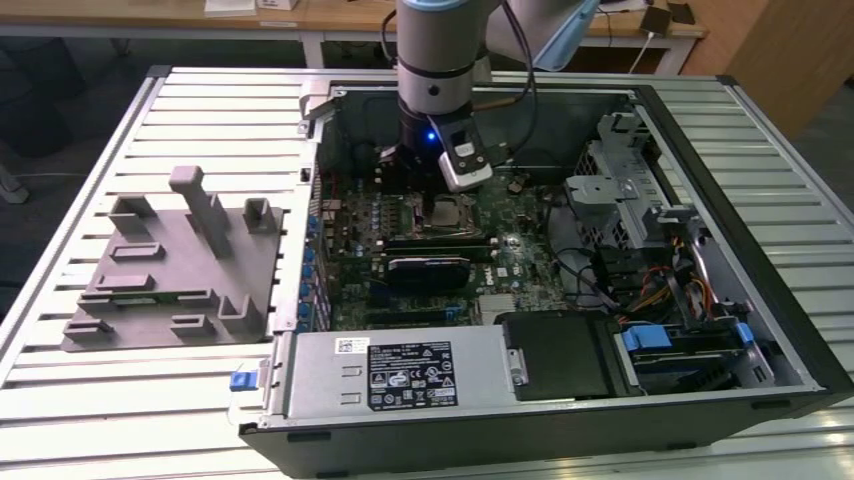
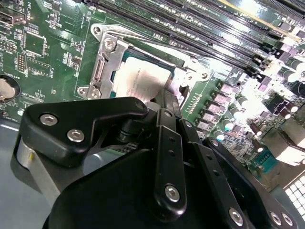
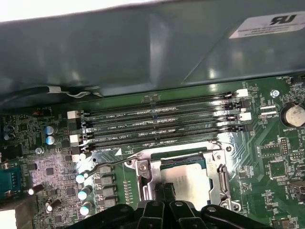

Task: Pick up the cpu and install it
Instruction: 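Close the cpu cover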

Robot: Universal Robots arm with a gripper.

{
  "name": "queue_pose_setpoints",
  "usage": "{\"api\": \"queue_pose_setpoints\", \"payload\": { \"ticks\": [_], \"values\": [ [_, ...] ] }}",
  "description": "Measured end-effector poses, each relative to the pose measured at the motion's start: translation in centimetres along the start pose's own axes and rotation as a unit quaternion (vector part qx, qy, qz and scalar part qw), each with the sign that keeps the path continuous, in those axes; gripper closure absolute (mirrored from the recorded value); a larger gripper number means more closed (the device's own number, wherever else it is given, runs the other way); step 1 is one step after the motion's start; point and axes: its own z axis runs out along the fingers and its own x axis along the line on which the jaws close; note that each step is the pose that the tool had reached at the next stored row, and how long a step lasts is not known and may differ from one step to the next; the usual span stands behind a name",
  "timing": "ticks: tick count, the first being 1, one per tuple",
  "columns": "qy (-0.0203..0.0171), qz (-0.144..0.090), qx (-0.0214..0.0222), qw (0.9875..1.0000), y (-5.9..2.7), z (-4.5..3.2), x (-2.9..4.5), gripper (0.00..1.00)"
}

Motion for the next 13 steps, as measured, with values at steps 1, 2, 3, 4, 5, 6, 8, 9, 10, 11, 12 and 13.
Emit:
{"api": "queue_pose_setpoints", "payload": {
  "ticks": [1,2,3,4,5,6,8,9,10,11,12,13],
  "values": [
    [0.0000,0.000,0.0000,1.0000,-0.01,0.04,0.02,0.89],
    [0.0000,0.000,0.0000,1.0000,-0.01,0.07,0.04,0.89],
    [0.0000,0.000,0.0000,1.0000,-0.02,0.10,0.07,0.89],
    [0.0001,-0.001,0.0001,1.0000,-0.03,0.13,0.12,0.89],
    [0.0001,-0.002,0.0000,1.0000,-0.04,0.16,0.19,0.89],
    [0.0001,-0.003,-0.0001,1.0000,-0.05,0.19,0.29,0.89],
    [0.0002,-0.006,-0.0001,1.0000,-0.08,0.23,0.53,0.89],
    [0.0002,-0.007,-0.0002,1.0000,-0.10,0.26,0.64,0.89],
    [0.0002,-0.008,-0.0002,1.0000,-0.11,0.29,0.73,0.89],
    [0.0003,-0.009,-0.0002,1.0000,-0.13,0.32,0.80,0.89],
    [0.0004,-0.011,-0.0001,0.9999,-0.14,0.35,0.86,0.89],
    [0.0004,-0.012,-0.0001,0.9999,-0.15,0.38,0.90,0.89]
  ]
}}
